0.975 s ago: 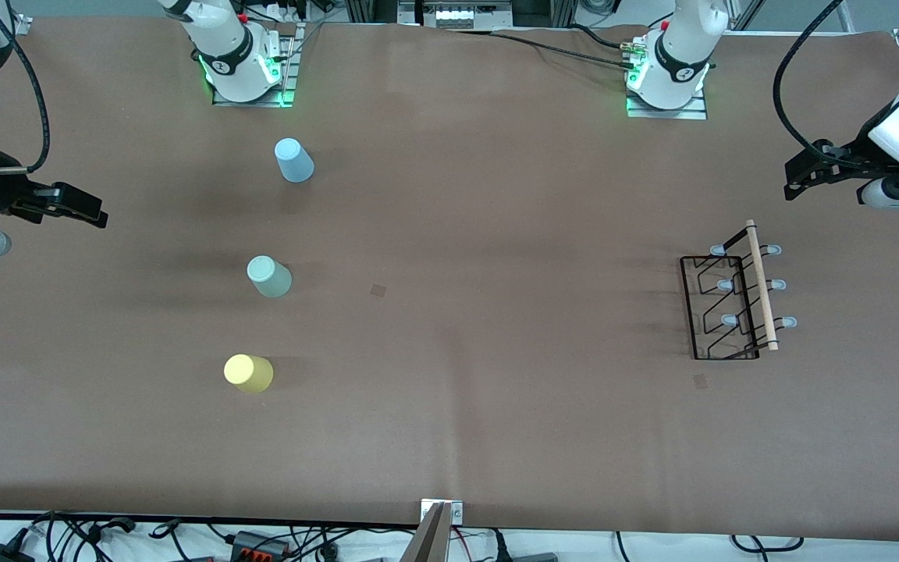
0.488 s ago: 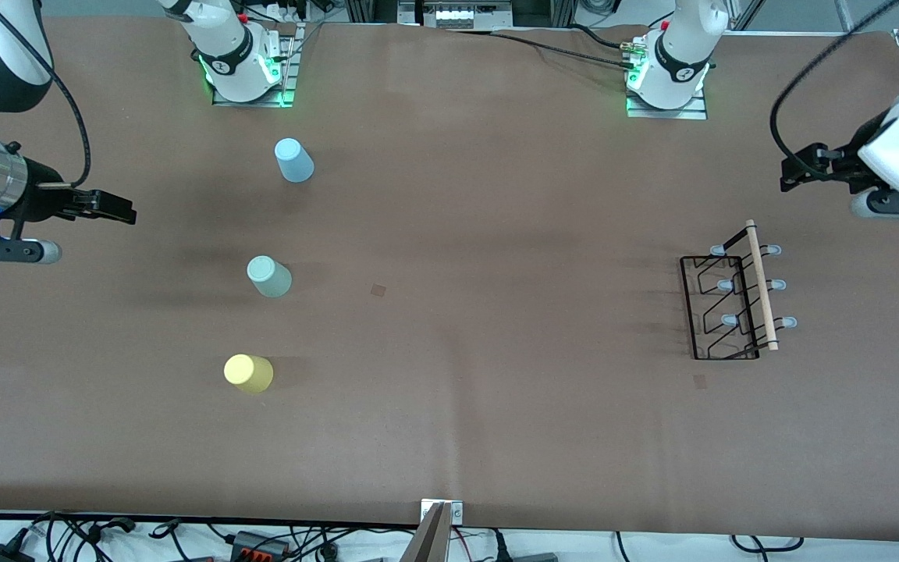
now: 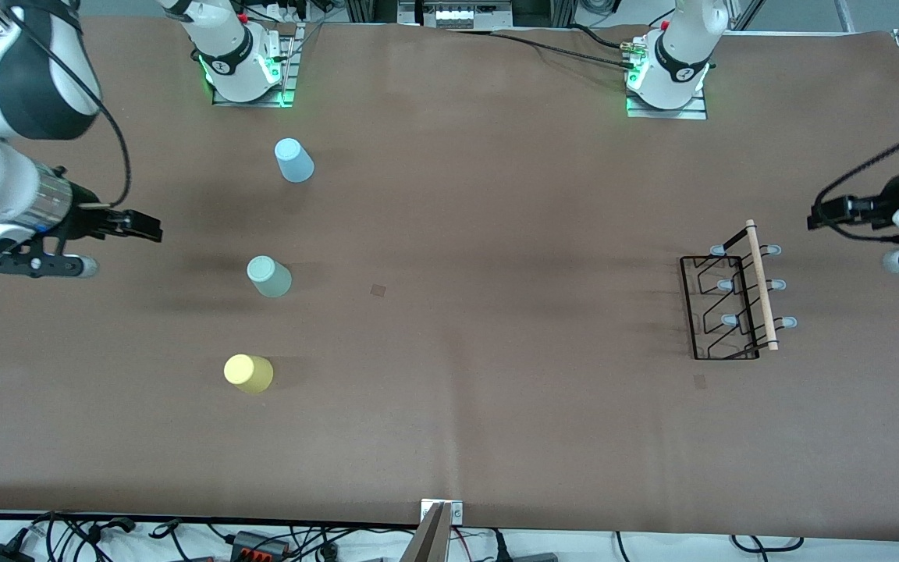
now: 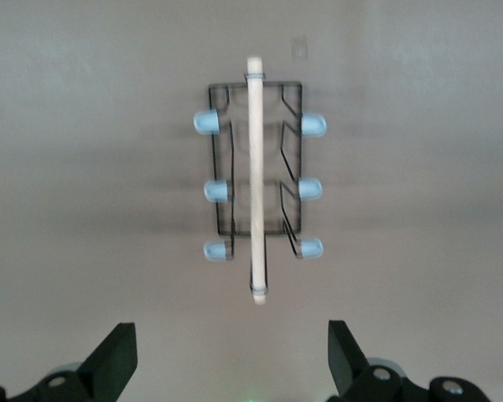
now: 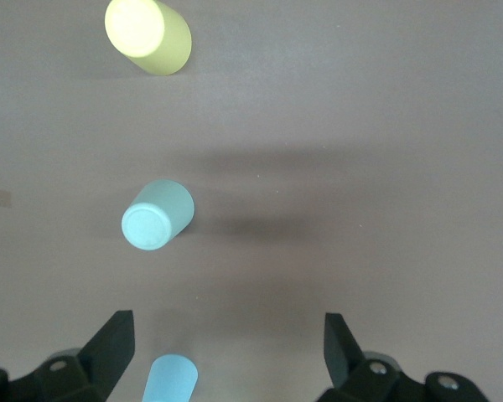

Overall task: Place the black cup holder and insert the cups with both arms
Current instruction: 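Grasp the teal cup with the right gripper while the left gripper grasps the rack handle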

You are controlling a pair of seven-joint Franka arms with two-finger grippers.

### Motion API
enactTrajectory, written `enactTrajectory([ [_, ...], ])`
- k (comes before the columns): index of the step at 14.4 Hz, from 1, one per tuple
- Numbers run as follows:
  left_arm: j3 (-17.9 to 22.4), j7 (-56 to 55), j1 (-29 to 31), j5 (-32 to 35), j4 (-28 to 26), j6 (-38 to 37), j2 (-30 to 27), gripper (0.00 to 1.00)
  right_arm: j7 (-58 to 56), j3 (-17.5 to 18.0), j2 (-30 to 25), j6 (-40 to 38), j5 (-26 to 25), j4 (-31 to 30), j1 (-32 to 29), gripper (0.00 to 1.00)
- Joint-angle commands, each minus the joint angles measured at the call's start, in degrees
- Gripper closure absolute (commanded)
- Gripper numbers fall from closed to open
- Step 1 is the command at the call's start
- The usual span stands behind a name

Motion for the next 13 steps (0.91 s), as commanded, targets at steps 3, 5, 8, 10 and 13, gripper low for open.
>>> enactTrajectory([
  [3,-0.56,4.59,0.12,0.84,-9.57,18.21,0.56,0.0,0.47,0.05,-3.27,10.35,0.55,-9.67,0.94,0.0],
  [5,-0.83,4.59,0.12,0.75,-14.67,22.62,0.3,0.01,1.26,-0.04,-2.14,17.89,0.55,-12.92,2.52,0.0],
  [8,-0.83,3.72,0.12,0.49,-22.04,31.38,0.65,0.07,3.98,-0.04,3.3,26.35,0.55,-13.73,6.2,0.0],
  [10,-0.91,3.63,0.12,-0.04,-26.45,37.37,0.74,0.08,5.83,-0.04,6.65,31.54,0.29,-13.73,8.58,0.0],
  [13,-0.91,3.36,0.12,-0.04,-27.61,38.54,0.74,0.25,5.83,-0.04,9.29,36.38,0.11,-15.3,9.56,0.0],
])
